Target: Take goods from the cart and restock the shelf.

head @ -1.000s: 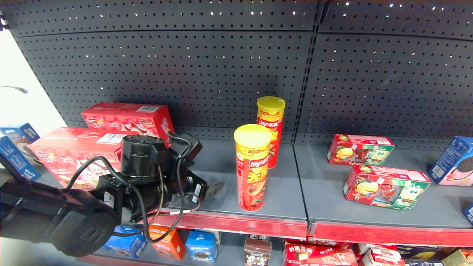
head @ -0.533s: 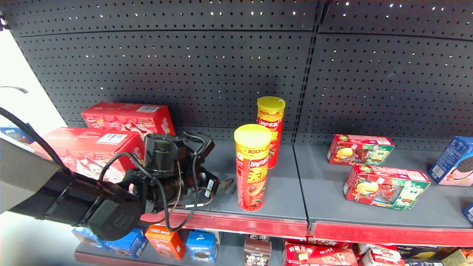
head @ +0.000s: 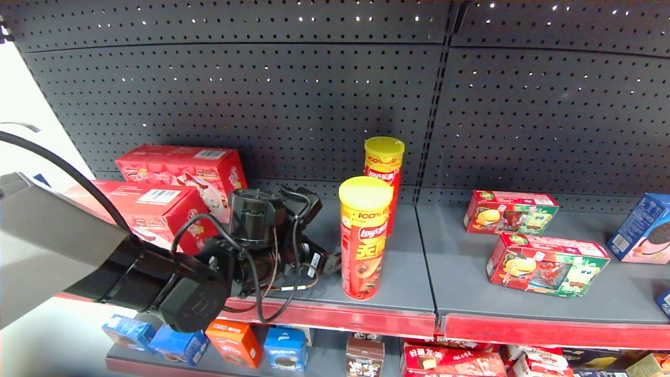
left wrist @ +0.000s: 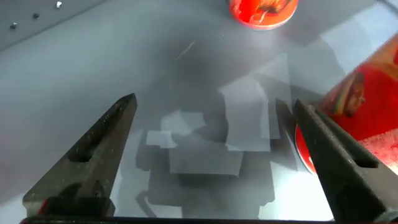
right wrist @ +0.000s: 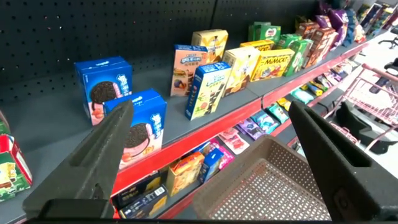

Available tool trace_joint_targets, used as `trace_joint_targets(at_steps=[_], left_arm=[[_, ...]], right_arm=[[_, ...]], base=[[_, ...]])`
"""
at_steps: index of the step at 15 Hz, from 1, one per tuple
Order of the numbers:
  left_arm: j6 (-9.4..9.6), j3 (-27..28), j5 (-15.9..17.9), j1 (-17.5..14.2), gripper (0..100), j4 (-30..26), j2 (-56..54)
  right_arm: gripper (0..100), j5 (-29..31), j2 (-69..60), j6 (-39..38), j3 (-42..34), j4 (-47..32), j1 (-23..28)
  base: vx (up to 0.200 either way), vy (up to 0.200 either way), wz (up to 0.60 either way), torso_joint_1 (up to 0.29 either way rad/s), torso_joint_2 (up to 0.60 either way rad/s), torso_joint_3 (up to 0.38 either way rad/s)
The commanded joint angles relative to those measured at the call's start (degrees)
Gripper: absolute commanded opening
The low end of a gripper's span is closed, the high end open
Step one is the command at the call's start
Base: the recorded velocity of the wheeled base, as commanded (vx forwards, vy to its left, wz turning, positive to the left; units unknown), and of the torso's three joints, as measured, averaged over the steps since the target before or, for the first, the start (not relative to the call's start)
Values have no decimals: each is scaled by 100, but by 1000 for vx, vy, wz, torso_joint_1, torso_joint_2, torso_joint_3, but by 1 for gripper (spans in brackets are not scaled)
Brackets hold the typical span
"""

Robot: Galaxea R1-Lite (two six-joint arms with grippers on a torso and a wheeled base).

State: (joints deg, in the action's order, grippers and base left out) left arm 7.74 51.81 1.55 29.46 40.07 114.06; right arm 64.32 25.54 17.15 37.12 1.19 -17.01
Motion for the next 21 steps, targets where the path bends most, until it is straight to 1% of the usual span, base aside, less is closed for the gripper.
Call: trace_joint_targets(at_steps=[1, 3, 7, 9, 12, 14, 15, 17, 18, 19, 21], left_arm=[[-18, 172, -5, 103, 100, 1, 161], [-36, 251, -5, 156, 100, 1, 214], [-45, 365, -5, 156, 100, 1, 319], [-45, 391, -5, 156, 100, 124, 363], [-45, 347, -5, 156, 100, 159, 389], [-36, 145, -14, 147, 100, 150, 345], [-18, -136, -5, 138, 100, 150, 170], [-9, -496, -5, 121, 100, 150, -199], [-9, -514, -5, 112, 100, 150, -226], [-18, -804, -5, 77, 100, 141, -586], [-18, -1156, 12, 77, 100, 124, -990]], right_arm=[[100, 2, -14, 7, -12, 4, -4], [100, 2, -23, 7, -12, 4, -4], [100, 2, -58, 7, -47, -5, -4], [100, 2, -67, 7, -56, -5, -4], [100, 2, -111, 78, -56, -5, -4], [100, -7, -163, 183, -56, 4, -4], [100, -7, -190, 210, -56, 4, -4], [100, -7, -216, 210, -91, 12, -13], [100, -7, -216, 210, -100, 12, -13], [100, -7, -225, 210, -144, 30, -13], [100, -7, -260, 201, -152, 30, -13]], base=[[0, 0, 0, 0, 0, 0], [0, 0, 0, 0, 0, 0], [0, 0, 0, 0, 0, 0], [0, 0, 0, 0, 0, 0], [0, 0, 0, 0, 0, 0], [0, 0, 0, 0, 0, 0], [0, 0, 0, 0, 0, 0], [0, 0, 0, 0, 0, 0], [0, 0, 0, 0, 0, 0], [0, 0, 0, 0, 0, 0], [0, 0, 0, 0, 0, 0]])
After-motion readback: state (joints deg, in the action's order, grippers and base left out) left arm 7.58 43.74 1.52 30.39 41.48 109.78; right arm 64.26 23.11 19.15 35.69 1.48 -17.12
